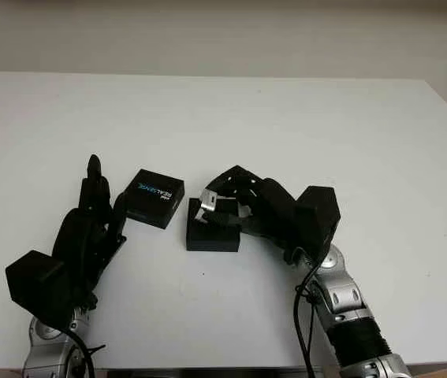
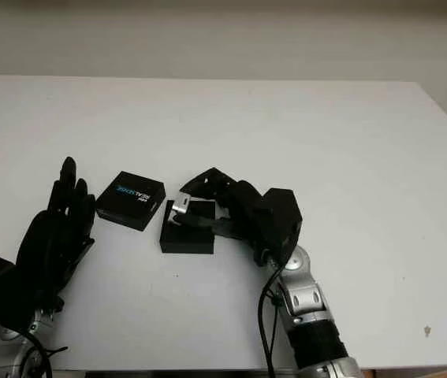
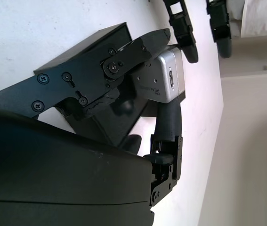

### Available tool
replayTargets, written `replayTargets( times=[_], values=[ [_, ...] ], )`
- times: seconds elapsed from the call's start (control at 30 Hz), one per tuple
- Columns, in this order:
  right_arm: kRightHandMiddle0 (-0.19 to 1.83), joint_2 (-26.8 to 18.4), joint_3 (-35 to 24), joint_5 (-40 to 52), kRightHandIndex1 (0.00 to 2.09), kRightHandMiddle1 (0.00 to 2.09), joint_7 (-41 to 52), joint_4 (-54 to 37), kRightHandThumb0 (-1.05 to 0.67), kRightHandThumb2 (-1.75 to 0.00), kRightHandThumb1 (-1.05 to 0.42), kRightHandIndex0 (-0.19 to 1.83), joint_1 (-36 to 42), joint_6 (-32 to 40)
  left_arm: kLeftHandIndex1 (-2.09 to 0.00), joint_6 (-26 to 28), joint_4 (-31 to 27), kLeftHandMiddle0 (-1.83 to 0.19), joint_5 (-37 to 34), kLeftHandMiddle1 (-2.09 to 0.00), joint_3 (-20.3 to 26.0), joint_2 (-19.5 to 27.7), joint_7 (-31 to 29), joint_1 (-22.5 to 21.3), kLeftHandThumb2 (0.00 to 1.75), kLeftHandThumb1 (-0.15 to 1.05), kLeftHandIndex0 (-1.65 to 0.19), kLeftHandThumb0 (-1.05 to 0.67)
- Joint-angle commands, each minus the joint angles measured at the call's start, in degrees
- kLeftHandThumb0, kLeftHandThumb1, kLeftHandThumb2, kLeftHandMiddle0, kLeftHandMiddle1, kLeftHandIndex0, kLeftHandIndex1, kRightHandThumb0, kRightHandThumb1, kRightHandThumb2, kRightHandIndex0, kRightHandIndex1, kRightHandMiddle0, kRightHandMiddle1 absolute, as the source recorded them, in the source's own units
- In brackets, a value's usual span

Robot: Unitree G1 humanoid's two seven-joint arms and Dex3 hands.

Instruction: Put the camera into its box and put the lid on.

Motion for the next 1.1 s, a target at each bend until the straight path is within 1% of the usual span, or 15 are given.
replayTargets(
  times=[0.0,0.4,0.6,0.77,0.9,1.07],
  values=[
    [0.28,0.4,0.1,-0.1,1.03,1.71,0.1,0.8,-0.42,-0.06,-1.01,-0.09,-0.3,-1.6,0.00,-0.3,-0.6,0.19,0.1,0.00,-0.1,0.0,0.0,0.2,0.50,1.05,0.19,-0.76],
    [0.26,0.0,0.2,-1.9,1.09,1.75,-0.1,2.8,-0.43,-0.05,-1.01,-0.13,-0.5,-4.3,0.00,-0.7,-0.4,0.19,-0.2,0.00,-0.1,0.0,-0.2,0.3,0.50,1.05,0.19,-0.75],
    [0.27,-1.0,1.0,-5.2,1.11,1.73,-0.9,3.6,-0.45,-0.05,-1.00,-0.11,-0.6,-8.0,0.00,-0.6,-0.6,0.19,-0.1,0.00,0.0,-0.1,0.0,0.3,0.50,1.05,0.19,-0.76],
    [0.28,-2.2,1.7,-7.7,1.10,1.69,-1.6,4.8,-0.45,-0.05,-1.00,-0.09,-1.0,-13.2,0.00,-0.4,-0.6,0.19,-0.4,0.00,0.1,0.1,-0.3,0.4,0.49,1.05,0.19,-0.76],
    [0.30,-2.6,1.6,-7.9,1.09,1.69,-1.5,5.7,-0.46,-0.05,-0.99,-0.08,-1.3,-15.5,0.00,-0.5,-0.7,0.19,-0.5,0.00,0.1,0.1,-0.4,0.6,0.49,1.05,0.19,-0.76],
    [0.30,-3.9,2.4,-10.6,1.08,1.67,-2.7,5.2,-0.47,-0.05,-1.00,-0.08,-1.0,-18.5,0.00,-0.6,-0.7,0.19,-0.3,0.00,0.0,0.4,-0.8,0.7,0.50,1.05,0.19,-0.76]
  ],
)
